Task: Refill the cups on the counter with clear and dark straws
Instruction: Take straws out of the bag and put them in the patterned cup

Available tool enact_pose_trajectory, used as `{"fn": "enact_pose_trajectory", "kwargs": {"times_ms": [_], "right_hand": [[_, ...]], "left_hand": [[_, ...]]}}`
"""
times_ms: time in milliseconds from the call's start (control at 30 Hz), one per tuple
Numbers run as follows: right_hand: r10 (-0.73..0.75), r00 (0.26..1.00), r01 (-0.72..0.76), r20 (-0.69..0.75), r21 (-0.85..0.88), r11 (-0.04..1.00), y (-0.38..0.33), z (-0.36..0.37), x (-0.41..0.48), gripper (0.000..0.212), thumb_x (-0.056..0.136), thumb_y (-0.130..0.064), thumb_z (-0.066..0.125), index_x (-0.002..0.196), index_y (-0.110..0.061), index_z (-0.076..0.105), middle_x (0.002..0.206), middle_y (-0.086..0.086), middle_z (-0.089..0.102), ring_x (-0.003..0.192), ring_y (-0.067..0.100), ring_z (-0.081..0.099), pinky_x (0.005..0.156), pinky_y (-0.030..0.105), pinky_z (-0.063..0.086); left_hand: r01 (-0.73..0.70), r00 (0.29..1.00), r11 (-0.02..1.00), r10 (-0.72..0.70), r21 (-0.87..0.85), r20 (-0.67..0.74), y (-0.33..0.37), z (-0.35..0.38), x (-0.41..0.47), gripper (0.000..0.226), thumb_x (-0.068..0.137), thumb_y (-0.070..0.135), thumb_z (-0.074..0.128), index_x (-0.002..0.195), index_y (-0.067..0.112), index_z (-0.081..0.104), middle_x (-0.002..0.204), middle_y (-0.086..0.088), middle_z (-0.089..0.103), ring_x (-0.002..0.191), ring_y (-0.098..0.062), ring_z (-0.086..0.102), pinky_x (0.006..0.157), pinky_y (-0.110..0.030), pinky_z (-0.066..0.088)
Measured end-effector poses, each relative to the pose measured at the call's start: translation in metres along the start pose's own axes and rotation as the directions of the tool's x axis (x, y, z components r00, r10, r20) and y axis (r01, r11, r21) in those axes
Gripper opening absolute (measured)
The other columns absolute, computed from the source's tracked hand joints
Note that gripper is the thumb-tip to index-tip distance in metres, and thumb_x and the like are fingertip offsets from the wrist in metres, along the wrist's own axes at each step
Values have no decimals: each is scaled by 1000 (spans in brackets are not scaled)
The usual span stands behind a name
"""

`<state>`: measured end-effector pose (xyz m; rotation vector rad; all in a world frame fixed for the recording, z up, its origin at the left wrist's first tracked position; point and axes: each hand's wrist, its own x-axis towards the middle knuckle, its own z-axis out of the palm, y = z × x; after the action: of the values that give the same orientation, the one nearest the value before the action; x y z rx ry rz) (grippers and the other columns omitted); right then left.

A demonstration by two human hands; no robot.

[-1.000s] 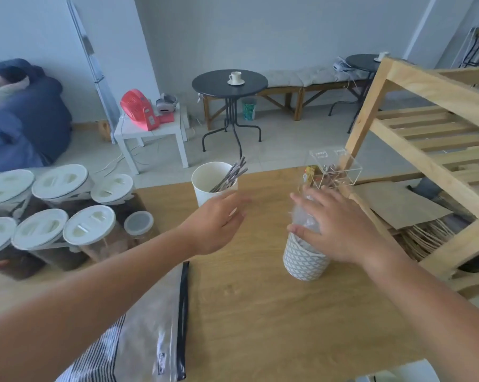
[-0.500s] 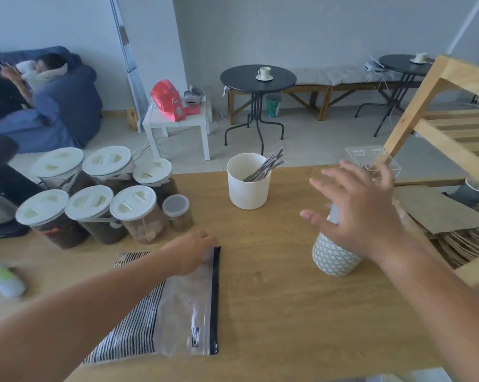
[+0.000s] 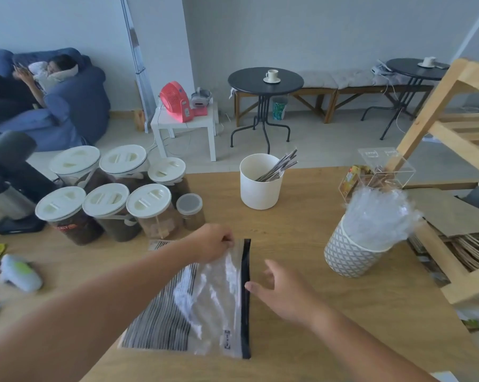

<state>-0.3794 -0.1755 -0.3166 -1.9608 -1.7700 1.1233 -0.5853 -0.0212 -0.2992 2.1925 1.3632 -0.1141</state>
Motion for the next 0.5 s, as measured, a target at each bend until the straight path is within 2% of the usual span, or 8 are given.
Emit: {"fn": "enact_pose_trajectory", "kwargs": {"times_ms": [67,100,167,233,300,333,433,500], "right_hand": [[76,995,-83,68,121,989,3,3,3,129,64,-98,64,167,-33,21,152,-12,55,136,13,56,104,32,49],[75,993,-93,91,213,973,4,3,4,125,62,-94,73,163,-35,31,145,-14,62,131,11,61,103,33,52],[24,995,-64,98,433,899,7,-2,8,84,71,-68,91,142,-36,59,127,-14,76,116,7,73,101,37,59],[13,999,-37,48,542,839,7,-10,9,40,87,-38,89,122,-32,73,113,-9,82,104,9,78,95,39,63],[54,998,-37,-15,555,831,9,-20,9,19,98,-20,78,116,-25,76,106,-5,83,98,13,80,93,44,65],[75,997,-44,-32,560,827,11,-26,10,16,101,-16,73,115,-23,77,105,-4,84,97,15,80,92,46,65],[114,992,-51,-58,640,767,20,-45,9,19,104,-6,67,118,-17,76,107,2,84,100,21,81,90,50,65],[129,990,-46,-62,715,697,28,-57,6,24,104,0,64,123,-12,73,110,8,83,103,26,80,80,50,68]], "left_hand": [[-33,998,989,25,-147,-58,9,-11,1,15,101,22,56,91,29,65,83,13,68,73,-5,64,56,-15,44],[-45,997,968,28,-246,-74,14,-15,1,17,101,20,56,89,28,65,80,11,71,68,-6,67,54,-13,44],[-66,994,904,25,-422,-102,24,-25,0,16,100,15,57,90,23,67,82,8,77,63,-10,73,56,-16,50],[-97,987,850,14,-518,-161,30,-34,1,13,99,15,61,90,22,69,84,10,78,62,-10,73,63,-23,53],[-121,974,846,0,-520,-227,28,-40,2,4,96,25,70,93,27,69,89,11,78,70,-8,74,69,-27,55],[-120,970,865,-3,-487,-244,23,-43,2,9,92,33,75,97,31,67,93,12,76,77,-7,74,72,-27,55],[-67,981,960,14,-271,-196,1,-45,-5,54,82,50,81,127,35,56,113,20,65,101,-5,67,89,-28,55],[10,979,980,-50,-198,-199,-11,-33,-11,73,84,52,79,144,27,45,127,13,61,114,-13,63,94,-29,51]]}}
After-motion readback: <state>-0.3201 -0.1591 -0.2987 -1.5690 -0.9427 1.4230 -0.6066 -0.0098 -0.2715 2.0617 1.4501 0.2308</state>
